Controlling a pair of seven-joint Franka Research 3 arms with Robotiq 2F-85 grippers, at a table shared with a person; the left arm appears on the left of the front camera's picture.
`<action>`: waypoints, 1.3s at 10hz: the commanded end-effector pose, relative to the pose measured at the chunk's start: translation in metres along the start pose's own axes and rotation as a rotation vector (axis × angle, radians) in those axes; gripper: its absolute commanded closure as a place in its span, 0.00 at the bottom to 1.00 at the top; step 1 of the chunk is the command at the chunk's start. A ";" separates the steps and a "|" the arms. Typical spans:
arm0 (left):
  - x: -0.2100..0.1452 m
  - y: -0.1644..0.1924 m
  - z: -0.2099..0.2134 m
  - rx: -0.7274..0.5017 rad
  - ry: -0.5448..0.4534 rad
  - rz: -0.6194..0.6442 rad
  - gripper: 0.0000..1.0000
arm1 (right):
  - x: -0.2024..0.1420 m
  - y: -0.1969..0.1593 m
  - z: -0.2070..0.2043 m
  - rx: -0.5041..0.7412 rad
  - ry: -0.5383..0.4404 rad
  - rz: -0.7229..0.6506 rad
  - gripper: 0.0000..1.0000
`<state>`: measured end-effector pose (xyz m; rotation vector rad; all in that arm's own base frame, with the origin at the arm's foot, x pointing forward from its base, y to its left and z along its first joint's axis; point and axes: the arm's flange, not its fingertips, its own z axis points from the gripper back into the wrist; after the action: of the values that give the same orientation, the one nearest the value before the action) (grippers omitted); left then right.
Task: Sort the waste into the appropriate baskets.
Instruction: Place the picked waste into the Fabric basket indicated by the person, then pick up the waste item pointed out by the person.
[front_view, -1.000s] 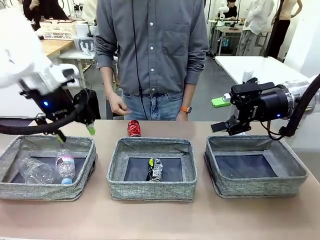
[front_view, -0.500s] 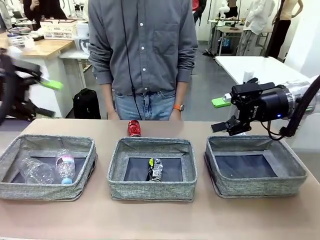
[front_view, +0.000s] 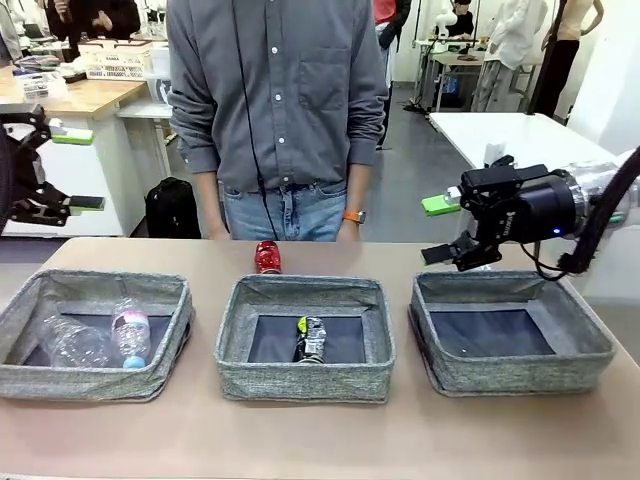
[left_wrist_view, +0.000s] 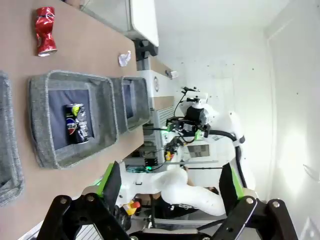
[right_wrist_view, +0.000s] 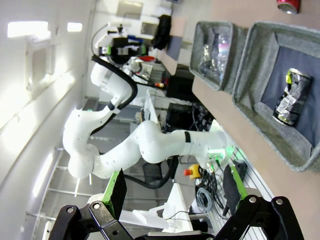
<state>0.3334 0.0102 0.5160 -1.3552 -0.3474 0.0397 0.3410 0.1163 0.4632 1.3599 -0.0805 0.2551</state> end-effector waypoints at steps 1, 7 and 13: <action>-0.006 -0.014 0.003 0.032 0.014 -0.021 0.00 | -0.001 0.001 0.001 -0.003 0.009 0.010 0.00; -0.006 -0.014 0.003 0.032 0.014 -0.021 0.00 | -0.001 0.001 0.001 -0.003 0.009 0.010 0.00; -0.006 -0.014 0.003 0.032 0.014 -0.021 0.00 | -0.001 0.001 0.001 -0.003 0.009 0.010 0.00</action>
<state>0.3251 0.0084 0.5254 -1.3209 -0.3608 0.0187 0.3410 0.1163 0.4633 1.3599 -0.0805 0.2552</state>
